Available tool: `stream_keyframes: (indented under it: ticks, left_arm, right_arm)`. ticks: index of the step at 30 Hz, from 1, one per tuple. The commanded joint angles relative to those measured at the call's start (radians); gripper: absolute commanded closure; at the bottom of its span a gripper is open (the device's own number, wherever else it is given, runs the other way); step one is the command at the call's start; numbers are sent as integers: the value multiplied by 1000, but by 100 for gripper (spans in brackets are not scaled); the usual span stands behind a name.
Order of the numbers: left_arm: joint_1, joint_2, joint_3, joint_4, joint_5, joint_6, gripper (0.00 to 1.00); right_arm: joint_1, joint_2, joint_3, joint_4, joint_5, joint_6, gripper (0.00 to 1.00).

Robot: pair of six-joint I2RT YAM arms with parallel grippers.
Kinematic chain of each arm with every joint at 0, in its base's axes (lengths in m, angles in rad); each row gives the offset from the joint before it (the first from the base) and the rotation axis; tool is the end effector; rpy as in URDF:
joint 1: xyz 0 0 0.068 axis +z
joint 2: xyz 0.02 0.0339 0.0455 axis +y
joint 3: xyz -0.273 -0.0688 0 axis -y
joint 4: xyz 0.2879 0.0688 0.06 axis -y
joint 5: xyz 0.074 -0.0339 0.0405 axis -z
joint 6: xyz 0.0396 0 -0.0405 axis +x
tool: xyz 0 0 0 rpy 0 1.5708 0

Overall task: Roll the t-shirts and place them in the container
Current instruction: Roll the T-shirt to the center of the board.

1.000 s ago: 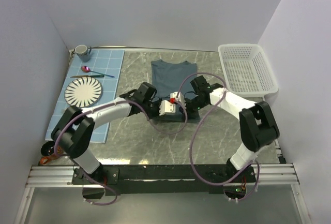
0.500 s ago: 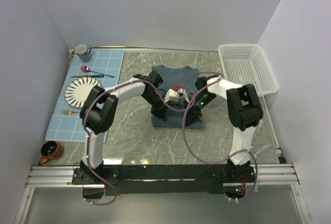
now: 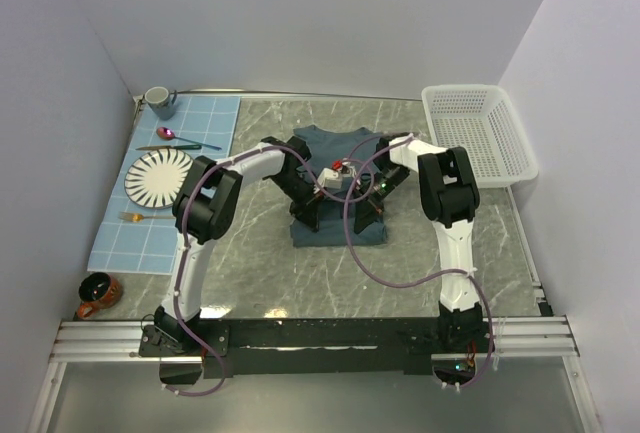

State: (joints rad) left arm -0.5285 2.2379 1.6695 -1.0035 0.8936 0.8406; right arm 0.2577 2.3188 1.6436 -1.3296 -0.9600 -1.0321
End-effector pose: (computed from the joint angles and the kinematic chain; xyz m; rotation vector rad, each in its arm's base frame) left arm 0.3849 -0.2605 0.1248 1.7187 2.1068 -1.2871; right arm 0.4049 0.1403 0.0928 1.3804 -2.3526 -1.5320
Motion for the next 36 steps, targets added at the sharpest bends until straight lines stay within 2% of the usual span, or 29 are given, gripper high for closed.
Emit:
stream_keyframes:
  ticks: [1, 5, 14, 17, 20, 21, 23, 25, 30, 31, 36]
  left_arm:
    - [56, 5, -25, 2, -110, -60, 87]
    - [59, 31, 31, 28, -122, -106, 85]
    - [50, 103, 101, -41, -151, -86, 84]
    - [48, 103, 98, -46, -154, -81, 83]
    - [48, 114, 113, -60, -157, -78, 83]
    - [47, 117, 118, -66, -157, -77, 83]
    - [45, 124, 122, -72, -157, -81, 83]
    - [44, 123, 122, -70, -157, -81, 83]
    - [21, 135, 153, -102, -173, -75, 83]
    - [16, 141, 163, -109, -174, -83, 83]
    - [-2, 175, 187, -110, -170, -103, 83]
  right_arm:
    - [-47, 24, 7, -114, 126, -20, 85]
    - [-69, -5, -39, -71, 122, -3, 76]
    - [-188, -194, -172, 144, 66, 92, 54]
    - [-239, -366, -275, 282, 61, 125, 49]
    - [-238, -608, -466, 493, 154, 144, 45]
    - [-232, -745, -526, 621, 177, 142, 39]
    - [-197, -876, -703, 742, 260, 112, 34]
    - [-103, -1048, -865, 919, 343, 68, 30]
    - [141, -1335, -1163, 1301, 412, -103, 25]
    - [165, -1354, -1230, 1325, 418, -123, 25]
    - [267, -1330, -1303, 1470, 477, -170, 25]
